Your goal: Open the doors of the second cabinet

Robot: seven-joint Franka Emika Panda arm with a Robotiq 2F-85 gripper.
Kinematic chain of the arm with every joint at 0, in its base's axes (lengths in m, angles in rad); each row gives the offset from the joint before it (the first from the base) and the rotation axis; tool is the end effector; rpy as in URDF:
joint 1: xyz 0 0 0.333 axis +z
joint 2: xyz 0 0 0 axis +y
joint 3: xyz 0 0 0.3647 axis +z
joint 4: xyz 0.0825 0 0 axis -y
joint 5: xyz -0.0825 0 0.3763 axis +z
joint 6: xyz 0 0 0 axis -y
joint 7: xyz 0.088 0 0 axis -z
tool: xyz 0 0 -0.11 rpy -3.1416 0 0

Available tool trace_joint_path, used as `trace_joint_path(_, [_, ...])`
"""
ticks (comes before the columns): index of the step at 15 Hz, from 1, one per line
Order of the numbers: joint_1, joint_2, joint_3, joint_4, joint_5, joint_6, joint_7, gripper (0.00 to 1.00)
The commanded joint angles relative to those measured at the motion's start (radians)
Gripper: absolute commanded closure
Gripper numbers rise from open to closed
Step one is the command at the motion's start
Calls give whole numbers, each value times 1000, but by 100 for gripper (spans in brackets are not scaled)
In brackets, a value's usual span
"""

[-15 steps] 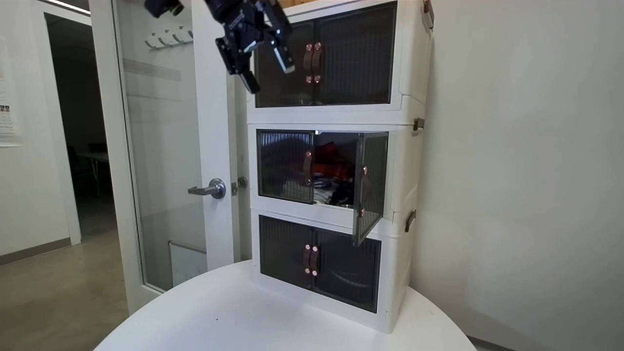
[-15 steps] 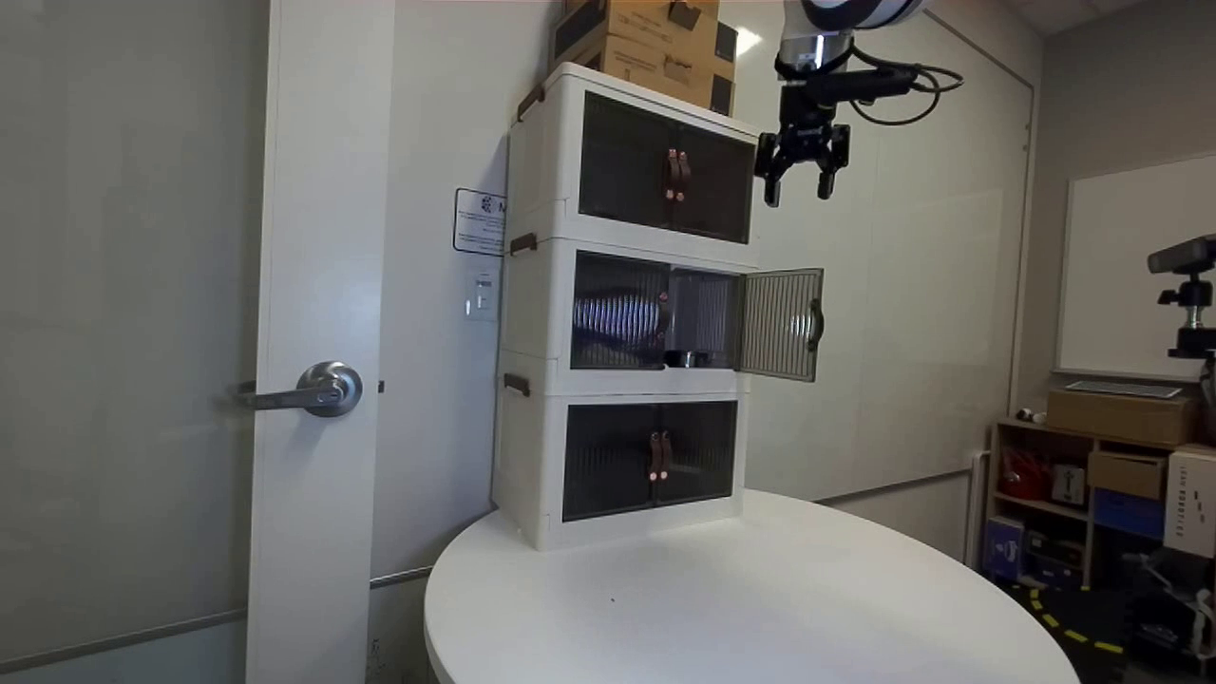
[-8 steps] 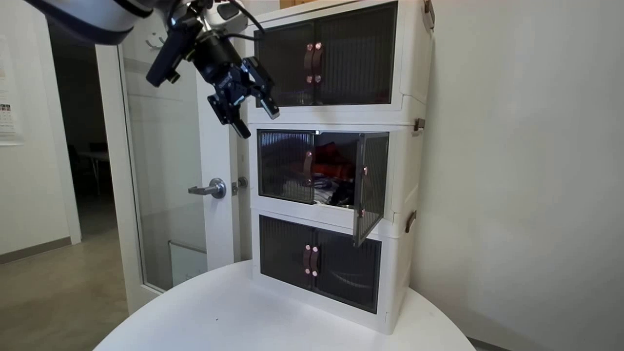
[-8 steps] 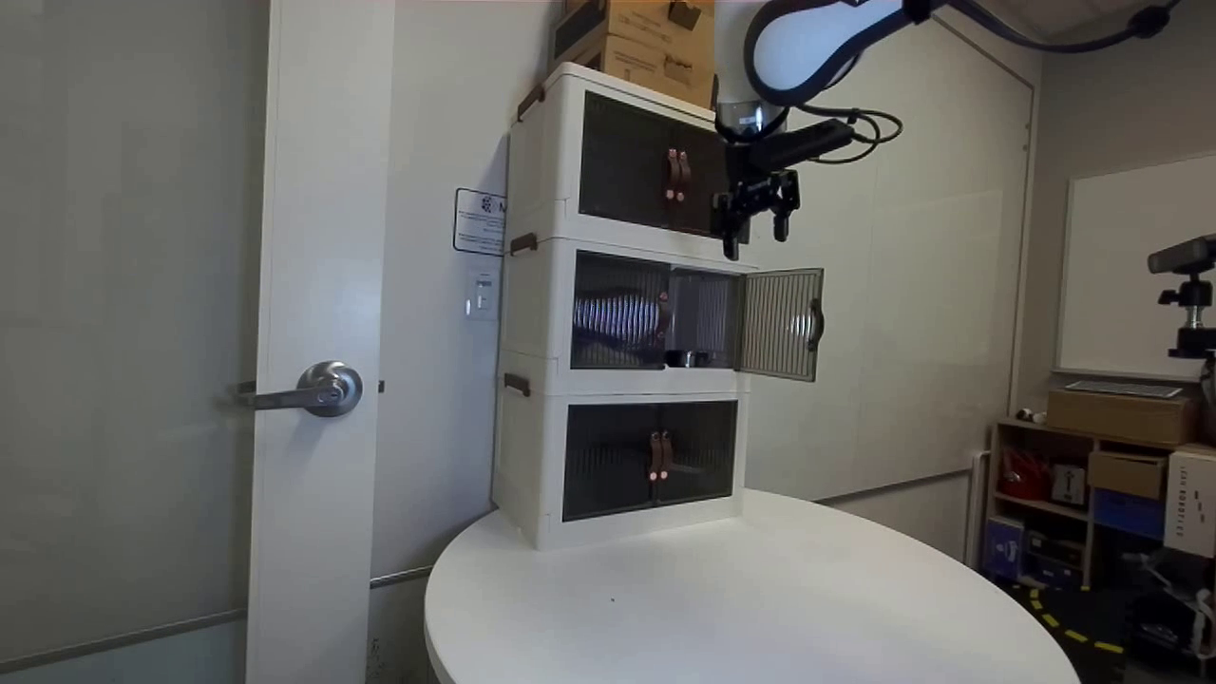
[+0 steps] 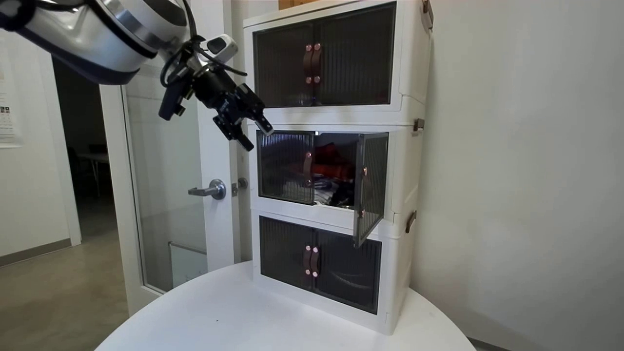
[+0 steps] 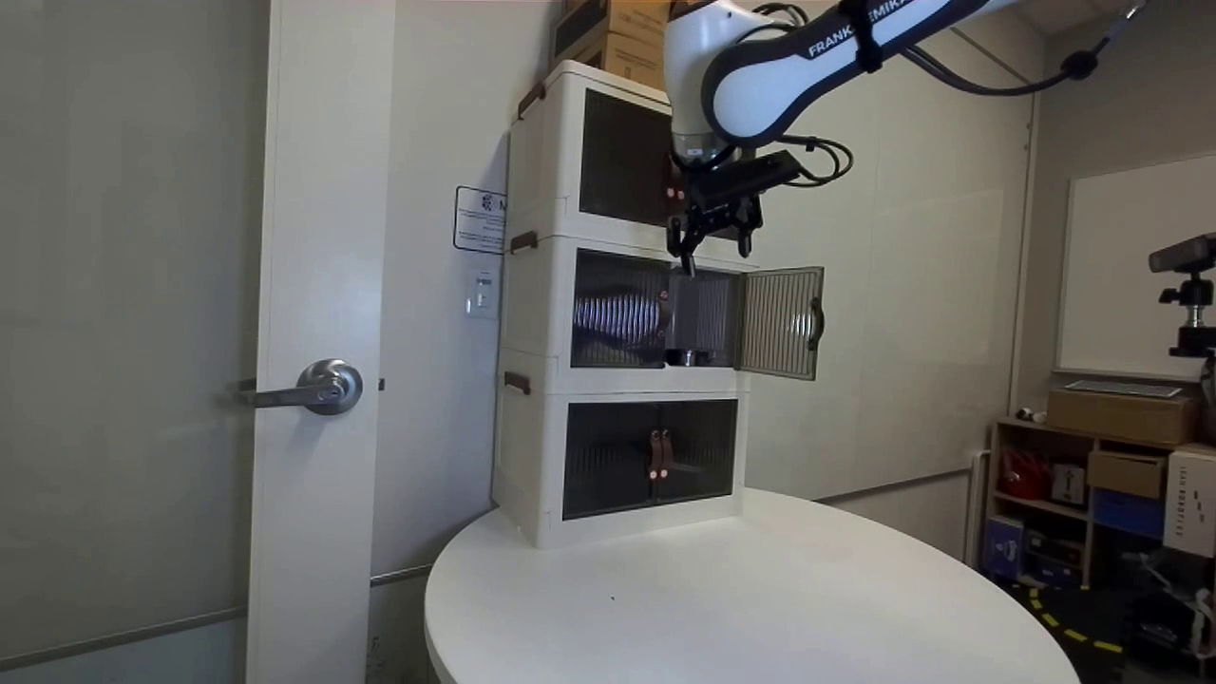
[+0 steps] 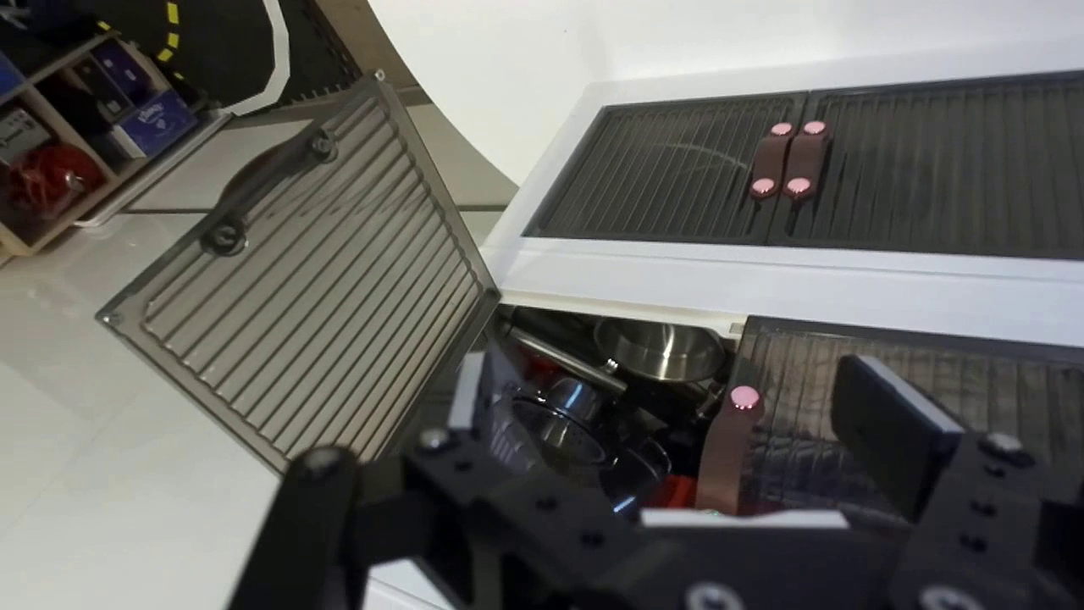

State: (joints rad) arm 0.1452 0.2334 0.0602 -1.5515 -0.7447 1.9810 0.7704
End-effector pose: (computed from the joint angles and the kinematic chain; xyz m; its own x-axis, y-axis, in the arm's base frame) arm 0.6573 0.0866 0.5953 0.8374 -0.1592 0.5229 -0.4066 -0.8208 0.4012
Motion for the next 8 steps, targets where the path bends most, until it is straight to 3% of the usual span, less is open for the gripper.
trace_joint_path(1, [18, 96, -38, 111, -72, 7, 105, 0])
trace_joint_path(8, [20, 225, -70, 239, -94, 64, 106, 0])
